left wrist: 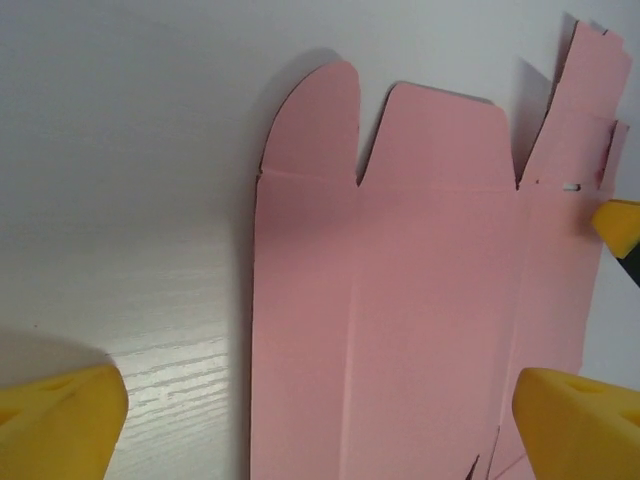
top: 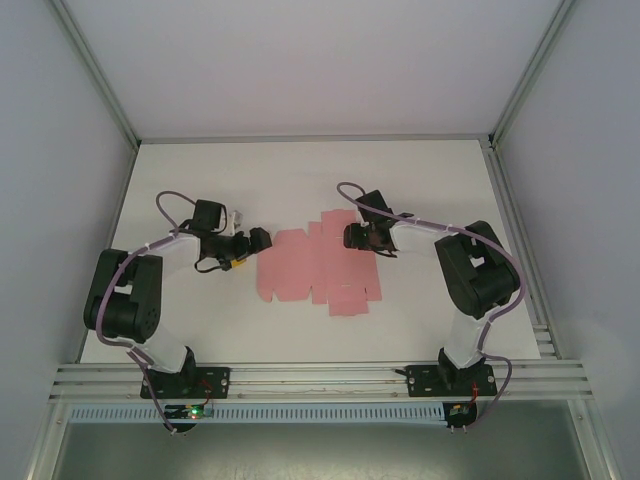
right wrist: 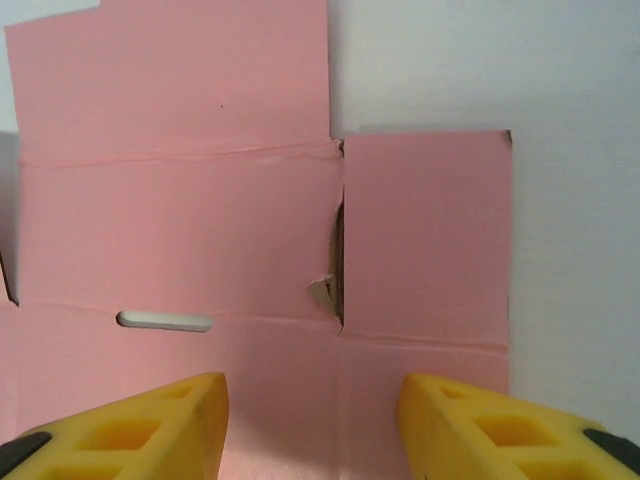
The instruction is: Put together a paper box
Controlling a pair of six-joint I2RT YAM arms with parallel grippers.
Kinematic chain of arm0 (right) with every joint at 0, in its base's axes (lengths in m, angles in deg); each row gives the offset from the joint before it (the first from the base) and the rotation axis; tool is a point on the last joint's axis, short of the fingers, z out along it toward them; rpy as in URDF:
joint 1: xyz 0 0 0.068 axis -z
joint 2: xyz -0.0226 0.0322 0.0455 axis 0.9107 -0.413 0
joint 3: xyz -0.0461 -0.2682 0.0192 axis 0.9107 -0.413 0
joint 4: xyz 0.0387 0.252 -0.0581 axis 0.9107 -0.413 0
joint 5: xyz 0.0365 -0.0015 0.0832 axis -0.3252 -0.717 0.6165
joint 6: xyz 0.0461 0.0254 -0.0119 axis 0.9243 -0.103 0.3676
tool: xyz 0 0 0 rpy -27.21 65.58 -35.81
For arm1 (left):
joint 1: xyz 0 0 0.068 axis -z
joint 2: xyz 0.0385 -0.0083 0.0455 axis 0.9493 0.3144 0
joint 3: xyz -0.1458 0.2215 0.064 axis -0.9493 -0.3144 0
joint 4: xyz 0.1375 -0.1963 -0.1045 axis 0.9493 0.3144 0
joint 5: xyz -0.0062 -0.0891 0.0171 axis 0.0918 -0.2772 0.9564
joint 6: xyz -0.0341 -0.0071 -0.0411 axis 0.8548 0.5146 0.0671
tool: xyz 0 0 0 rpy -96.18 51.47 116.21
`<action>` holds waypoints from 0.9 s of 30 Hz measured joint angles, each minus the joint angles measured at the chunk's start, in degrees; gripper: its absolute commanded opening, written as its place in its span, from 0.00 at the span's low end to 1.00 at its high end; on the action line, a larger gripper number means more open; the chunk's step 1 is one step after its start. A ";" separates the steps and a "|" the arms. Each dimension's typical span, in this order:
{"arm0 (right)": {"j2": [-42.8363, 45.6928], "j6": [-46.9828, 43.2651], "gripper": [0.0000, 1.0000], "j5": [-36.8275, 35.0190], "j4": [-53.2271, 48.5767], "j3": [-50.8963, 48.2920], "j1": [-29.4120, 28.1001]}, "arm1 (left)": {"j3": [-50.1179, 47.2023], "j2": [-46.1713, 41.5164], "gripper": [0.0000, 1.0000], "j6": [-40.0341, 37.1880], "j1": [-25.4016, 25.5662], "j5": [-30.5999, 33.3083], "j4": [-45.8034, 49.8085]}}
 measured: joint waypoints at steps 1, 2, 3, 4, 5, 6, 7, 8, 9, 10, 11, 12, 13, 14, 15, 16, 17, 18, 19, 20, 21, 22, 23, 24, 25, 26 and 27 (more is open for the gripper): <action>0.00 0.35 0.52 0.13 0.44 -0.17 0.04 | 0.04 0.20 1.00 0.00 0.02 -0.48 -0.07; 0.00 0.83 0.52 0.17 1.05 -0.37 0.07 | 0.02 0.44 0.99 0.02 -0.04 -0.98 -0.22; 0.00 1.09 0.52 0.22 1.46 -0.48 0.07 | 0.02 0.55 0.99 0.07 -0.11 -1.44 -0.39; 0.00 1.27 0.52 0.35 1.92 -0.63 0.07 | 0.00 0.66 0.98 0.07 -0.11 -1.77 -0.70; -0.02 1.42 0.52 0.37 2.34 -0.76 0.07 | -0.04 0.90 0.96 0.11 -0.11 -2.12 -1.05; -0.13 1.49 0.52 0.39 2.71 -0.76 0.07 | -0.04 1.11 0.95 0.22 -0.11 -2.43 -1.25; -0.24 1.64 0.52 0.48 3.04 -0.76 0.07 | 0.00 1.33 0.95 0.24 -0.11 -2.58 -1.40; -0.33 1.73 0.52 0.57 3.41 -0.76 0.07 | 0.09 1.51 0.95 0.22 -0.11 -2.80 -1.46; -0.44 1.86 0.52 0.59 3.74 -0.76 0.07 | 0.31 1.70 0.94 0.24 -0.11 -2.99 -1.44; -0.50 1.90 0.52 0.63 4.07 -0.81 0.07 | 0.59 1.97 0.94 0.24 -0.07 -3.23 -1.36; -0.55 1.92 0.52 0.72 4.35 -0.85 0.07 | 0.92 2.29 0.94 0.22 -0.04 -3.56 -1.22; -0.55 2.05 0.52 0.81 4.66 -0.94 0.07 | 1.31 2.64 0.93 0.24 0.04 -3.89 -1.09; -0.55 2.12 0.52 0.83 5.01 -1.11 0.07 | 1.70 3.08 0.93 0.24 0.22 -4.26 -1.01; -0.55 2.27 0.52 0.83 5.29 -1.22 0.07 | 2.08 3.41 0.93 0.24 0.35 -4.63 -0.94; -0.55 2.32 0.52 0.94 5.55 -1.33 0.07 | 2.34 3.85 0.93 0.22 0.61 -5.31 -1.18; -0.55 2.34 0.52 0.96 5.81 -1.46 0.07 | 2.73 4.26 0.92 0.28 0.96 -5.79 -1.31; -0.55 2.45 0.52 0.98 6.23 -1.62 0.07 | 2.73 4.83 0.92 0.33 1.44 -7.61 -2.84; -0.55 2.49 0.52 1.01 6.51 -1.79 0.07 | 2.89 5.29 0.92 0.33 2.49 -7.80 -3.56; -0.55 2.49 0.52 1.01 6.88 -1.95 0.07 | 2.64 5.35 0.90 0.72 2.84 -9.70 -5.57; -0.52 2.51 0.52 1.07 7.32 -2.08 0.07 | 2.47 5.84 0.89 1.05 3.67 -10.97 -7.39; -0.55 2.51 0.52 1.22 7.78 -2.25 0.07 | 2.19 6.34 0.87 1.55 4.52 -12.39 -9.20; -0.55 2.51 0.52 1.38 8.07 -2.36 0.07 | 1.68 6.73 0.86 2.10 5.22 -13.55 -10.99; -0.55 2.54 0.52 1.44 8.37 -2.47 0.07 | 1.09 6.84 0.82 2.64 5.81 -14.58 -12.41; -0.55 2.54 0.52 1.44 8.74 -2.64 0.07 | 0.52 6.82 0.75 3.06 6.12 -15.43 -13.51; -0.52 2.58 0.52 1.44 9.01 -2.75 0.07 | 0.11 6.71 0.66 3.37 6.27 -15.93 -14.21; -0.52 2.69 0.52 1.46 9.42 -2.95 0.07 | -0.20 6.47 0.56 3.54 6.27 -16.09 -14.71; -0.50 2.71 0.52 1.46 9.75 -3.13 0.09 | -0.39 5.99 0.44 3.63 6.27 -15.96 -14.93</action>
